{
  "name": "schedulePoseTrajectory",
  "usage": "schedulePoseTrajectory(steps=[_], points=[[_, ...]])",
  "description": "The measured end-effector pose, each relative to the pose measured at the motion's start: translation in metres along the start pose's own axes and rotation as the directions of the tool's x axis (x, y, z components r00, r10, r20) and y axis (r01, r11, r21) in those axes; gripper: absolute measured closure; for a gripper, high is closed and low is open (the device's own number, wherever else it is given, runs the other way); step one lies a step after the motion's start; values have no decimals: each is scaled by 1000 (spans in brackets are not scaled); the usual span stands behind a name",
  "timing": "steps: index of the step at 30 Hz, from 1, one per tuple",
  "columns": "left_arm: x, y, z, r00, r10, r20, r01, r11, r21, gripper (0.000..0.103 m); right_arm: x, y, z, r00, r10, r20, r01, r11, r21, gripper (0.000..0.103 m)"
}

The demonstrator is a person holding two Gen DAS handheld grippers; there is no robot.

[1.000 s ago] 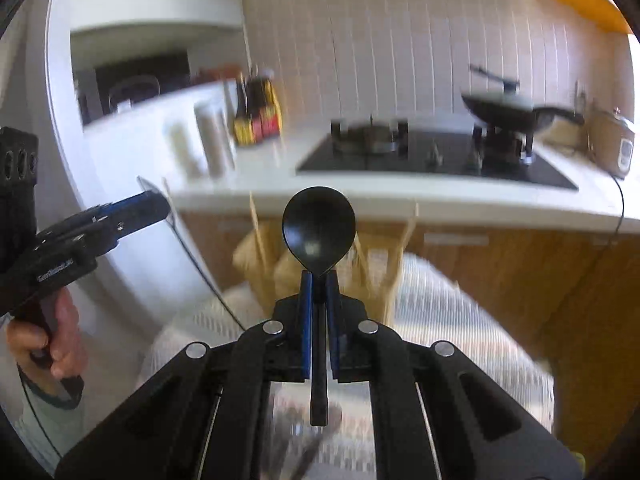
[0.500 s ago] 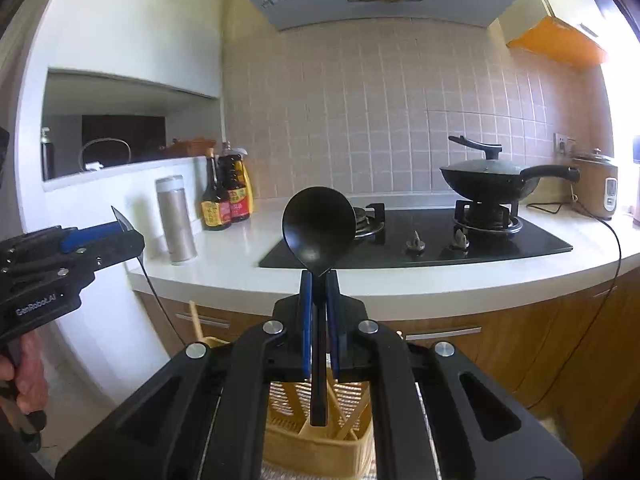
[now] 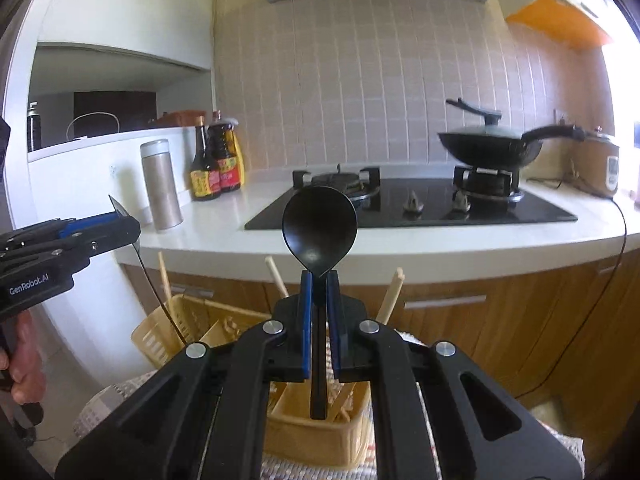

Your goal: Organize utensils

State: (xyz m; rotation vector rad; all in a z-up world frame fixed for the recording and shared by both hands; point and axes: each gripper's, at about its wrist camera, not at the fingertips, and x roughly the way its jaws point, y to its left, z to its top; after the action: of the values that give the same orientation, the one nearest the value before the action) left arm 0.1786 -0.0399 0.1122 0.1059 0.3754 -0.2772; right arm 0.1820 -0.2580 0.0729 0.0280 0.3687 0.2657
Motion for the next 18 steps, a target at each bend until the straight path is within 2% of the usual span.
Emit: schedulePoseTrajectory(steps=[3, 6, 7, 8, 10, 13, 18], points=[[-6, 5, -4, 999, -34, -10, 34, 999, -32, 60, -5, -3, -4, 998, 33, -47, -32, 999, 19, 90], [-20, 9, -9, 998, -68, -14, 68, 996, -55, 55, -14, -6, -8, 994, 52, -93, -49, 998, 26, 71], [-25, 9, -10, 997, -76, -14, 75, 995, -60, 54, -19, -7, -9, 994, 58, -97, -54, 998, 35, 54], [-29, 10, -11, 996, -86, -16, 85, 994, -66, 51, -25, -8, -10, 993, 65, -97, -61, 997, 46, 43], [-39, 12, -14, 993, -119, -25, 116, 989, -90, 48, -36, -8, -11, 992, 78, -100, -73, 996, 55, 43], [-54, 17, -20, 985, -166, -38, 160, 979, -128, 46, -50, -4, -12, 985, 85, -151, -78, 996, 48, 43], [-74, 21, -27, 979, -200, -46, 190, 968, -166, 43, -67, 4, -17, 966, 84, -246, -77, 996, 38, 43]])
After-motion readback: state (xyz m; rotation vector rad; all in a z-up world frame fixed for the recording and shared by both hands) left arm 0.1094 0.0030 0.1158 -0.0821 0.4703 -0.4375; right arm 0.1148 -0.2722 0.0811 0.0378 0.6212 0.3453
